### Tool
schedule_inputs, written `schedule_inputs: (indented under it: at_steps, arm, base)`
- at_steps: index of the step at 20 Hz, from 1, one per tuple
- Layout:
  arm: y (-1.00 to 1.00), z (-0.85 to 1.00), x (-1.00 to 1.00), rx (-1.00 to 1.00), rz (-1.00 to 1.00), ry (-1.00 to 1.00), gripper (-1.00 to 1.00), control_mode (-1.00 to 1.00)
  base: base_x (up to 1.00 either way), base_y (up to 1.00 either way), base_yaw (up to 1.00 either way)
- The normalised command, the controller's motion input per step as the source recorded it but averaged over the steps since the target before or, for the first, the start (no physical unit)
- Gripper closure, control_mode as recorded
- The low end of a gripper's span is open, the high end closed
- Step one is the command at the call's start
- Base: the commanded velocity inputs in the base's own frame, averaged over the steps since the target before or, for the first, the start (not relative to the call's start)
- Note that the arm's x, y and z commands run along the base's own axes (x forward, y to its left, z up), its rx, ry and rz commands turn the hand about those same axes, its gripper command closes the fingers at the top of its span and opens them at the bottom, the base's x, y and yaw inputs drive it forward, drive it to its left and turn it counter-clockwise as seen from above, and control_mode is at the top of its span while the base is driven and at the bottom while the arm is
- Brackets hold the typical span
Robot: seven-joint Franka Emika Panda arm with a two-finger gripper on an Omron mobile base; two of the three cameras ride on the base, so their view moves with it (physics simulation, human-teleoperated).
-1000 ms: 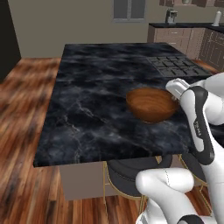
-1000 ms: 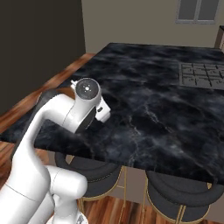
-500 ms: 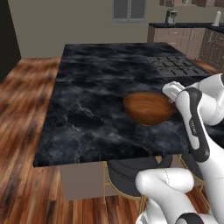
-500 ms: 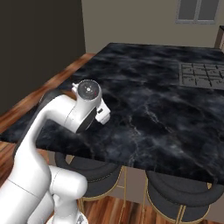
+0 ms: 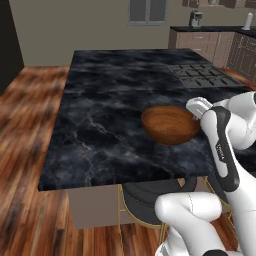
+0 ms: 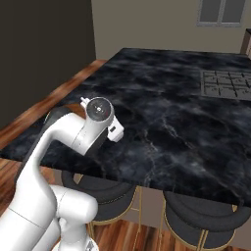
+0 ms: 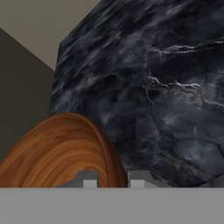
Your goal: Pick up the bowls from the cabinet and place each bowl in front of a stool on the dining counter.
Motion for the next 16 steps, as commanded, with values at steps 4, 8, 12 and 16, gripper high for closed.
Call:
schedule_inputs:
  at_steps: [4,8,12,16]
  arm:
    - [-0.21,-0.04,-0.06,0.0,0.0,-0.07,1.0,-1.0]
    - [-0.3,-0.04,-0.18,0.0,0.0,-0.04,1.0,-1.0]
    - [-0.29,-0.02,-0.25,0.0,0.0,0.0,1.0,-1.0]
    - [-0.08,0.0,-0.2,0.0,0.0,0.0,1.0,-1.0]
  base:
    - [0.0,0.0,0.0]
    - [0.0,0.0,0.0]
    - [0.0,0.0,0.0]
    - [0.0,0.0,0.0]
